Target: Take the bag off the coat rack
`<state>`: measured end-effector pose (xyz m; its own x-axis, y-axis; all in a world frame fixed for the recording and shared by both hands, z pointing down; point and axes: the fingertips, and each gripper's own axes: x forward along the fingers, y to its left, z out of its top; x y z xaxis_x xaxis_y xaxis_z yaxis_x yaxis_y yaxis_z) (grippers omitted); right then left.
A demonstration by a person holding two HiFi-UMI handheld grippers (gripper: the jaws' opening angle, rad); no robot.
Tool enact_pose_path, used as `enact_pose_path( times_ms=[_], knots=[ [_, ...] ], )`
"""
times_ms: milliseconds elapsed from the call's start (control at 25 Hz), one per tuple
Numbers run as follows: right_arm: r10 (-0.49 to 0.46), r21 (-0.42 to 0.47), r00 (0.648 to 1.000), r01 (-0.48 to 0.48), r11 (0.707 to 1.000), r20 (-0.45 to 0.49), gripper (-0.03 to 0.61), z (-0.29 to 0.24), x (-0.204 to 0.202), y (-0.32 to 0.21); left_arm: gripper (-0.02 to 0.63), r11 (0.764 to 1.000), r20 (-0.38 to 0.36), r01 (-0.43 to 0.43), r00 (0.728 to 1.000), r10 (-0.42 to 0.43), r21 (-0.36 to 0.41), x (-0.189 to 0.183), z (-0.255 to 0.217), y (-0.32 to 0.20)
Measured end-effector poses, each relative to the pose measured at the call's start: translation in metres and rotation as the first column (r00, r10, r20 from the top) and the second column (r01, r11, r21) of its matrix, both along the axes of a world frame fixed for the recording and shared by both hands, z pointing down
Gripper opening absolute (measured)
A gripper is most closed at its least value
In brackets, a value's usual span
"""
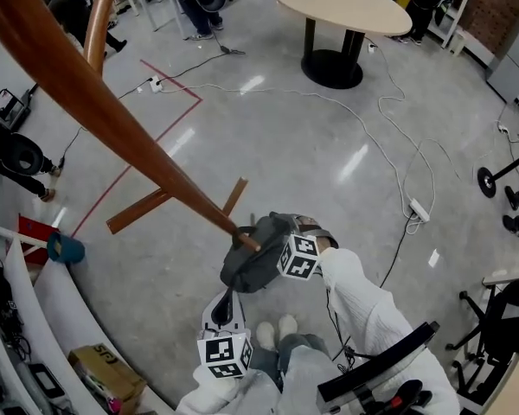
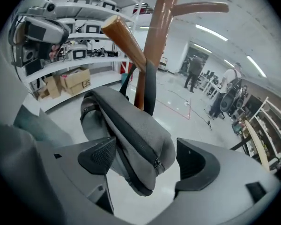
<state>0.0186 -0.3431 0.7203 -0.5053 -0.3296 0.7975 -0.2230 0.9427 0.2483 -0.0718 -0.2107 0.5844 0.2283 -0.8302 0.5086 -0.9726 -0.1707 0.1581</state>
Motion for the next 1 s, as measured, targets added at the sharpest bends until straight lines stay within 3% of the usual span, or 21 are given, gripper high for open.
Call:
enact_pose_path(
  times_ms=[240, 360, 680, 1000],
  knots=[
    [-0.217, -0.009, 0.965, 0.218, 0.976, -0.144, 0.370, 0.007, -0.011, -0.008, 0.002, 0.998, 0.003, 0.054, 0.999, -0.054, -0.021, -0.014, 0.006, 0.006],
    [-0.267, -0.017, 0.948, 0.268, 0.963, -0.173, 0.370, 0.017, -0.014, -0.006, 0.002, 0.997, 0.006, 0.076, 0.997, -0.076, -0.025, -0.016, 0.008, 0.009],
    [-0.210, 0.009, 0.977, 0.210, 0.978, 0.041, 0.359, 0.018, -0.021, 0.006, 0.002, 0.995, -0.008, 0.099, 0.995, -0.099, -0.018, -0.025, 0.023, 0.010],
    [-0.071, 0.031, 0.981, 0.067, 0.997, 0.182, 0.207, 0.015, -0.027, 0.013, 0.002, 0.993, 0.002, 0.116, 0.993, -0.116, -0.009, -0.034, 0.045, 0.021]
  ],
)
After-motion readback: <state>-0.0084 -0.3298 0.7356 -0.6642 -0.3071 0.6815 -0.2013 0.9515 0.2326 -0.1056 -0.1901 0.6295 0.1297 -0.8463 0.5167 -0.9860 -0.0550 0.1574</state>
